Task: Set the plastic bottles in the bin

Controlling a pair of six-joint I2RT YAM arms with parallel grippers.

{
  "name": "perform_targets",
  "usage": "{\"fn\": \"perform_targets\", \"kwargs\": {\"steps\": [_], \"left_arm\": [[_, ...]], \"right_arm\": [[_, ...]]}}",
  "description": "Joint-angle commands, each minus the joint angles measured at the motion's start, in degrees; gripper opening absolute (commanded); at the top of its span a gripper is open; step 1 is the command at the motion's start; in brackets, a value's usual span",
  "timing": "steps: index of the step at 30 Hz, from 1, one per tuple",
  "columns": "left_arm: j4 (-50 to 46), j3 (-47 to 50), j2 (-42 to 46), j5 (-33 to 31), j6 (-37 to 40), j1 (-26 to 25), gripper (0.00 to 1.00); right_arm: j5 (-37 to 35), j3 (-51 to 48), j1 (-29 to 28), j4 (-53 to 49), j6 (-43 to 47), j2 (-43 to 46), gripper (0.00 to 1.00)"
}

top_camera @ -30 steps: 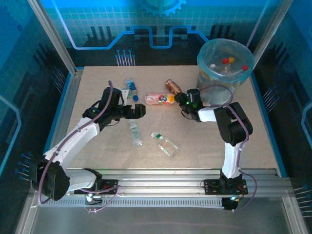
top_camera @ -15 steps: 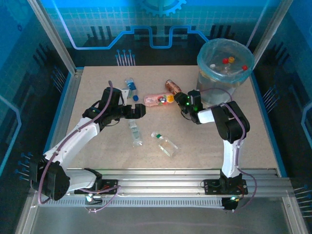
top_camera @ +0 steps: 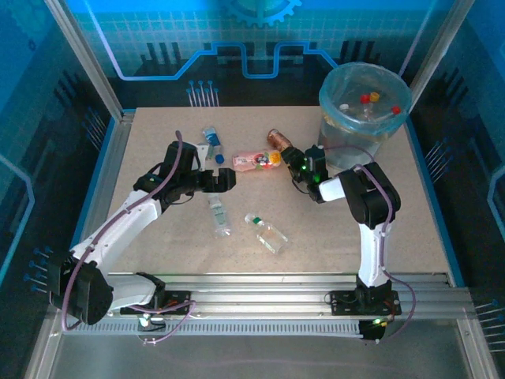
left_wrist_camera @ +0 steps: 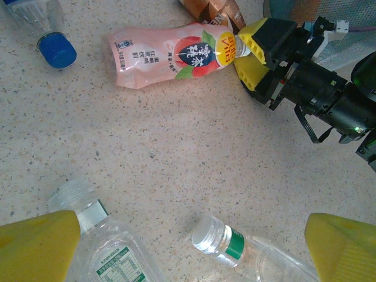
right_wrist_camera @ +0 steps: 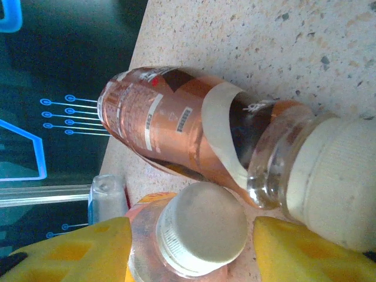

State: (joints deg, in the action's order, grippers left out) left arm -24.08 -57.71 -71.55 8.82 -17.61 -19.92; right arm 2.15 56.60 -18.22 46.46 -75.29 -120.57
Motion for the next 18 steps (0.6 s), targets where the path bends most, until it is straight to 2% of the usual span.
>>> {"fn": "perform_targets", "kwargs": {"steps": [1, 11, 18], "left_arm": [[0.1, -1.1, -0.7, 1.3, 0.6, 0.6, 0.99], [0.0, -1.4, -1.0, 1.5, 0.5, 0.7, 0.99], [0.0, -2.0, -1.1, 2.1, 0.2, 0.7, 0.99]], "right_arm": [[0.1, 0.0, 1.2, 2.9, -2.2, -2.2, 0.57], [0.4, -0.5, 1.5, 4.4, -3.9, -2.9, 0.41], [0.5, -3.9, 1.5, 6.0, -3.8, -0.3, 0.30]]}}
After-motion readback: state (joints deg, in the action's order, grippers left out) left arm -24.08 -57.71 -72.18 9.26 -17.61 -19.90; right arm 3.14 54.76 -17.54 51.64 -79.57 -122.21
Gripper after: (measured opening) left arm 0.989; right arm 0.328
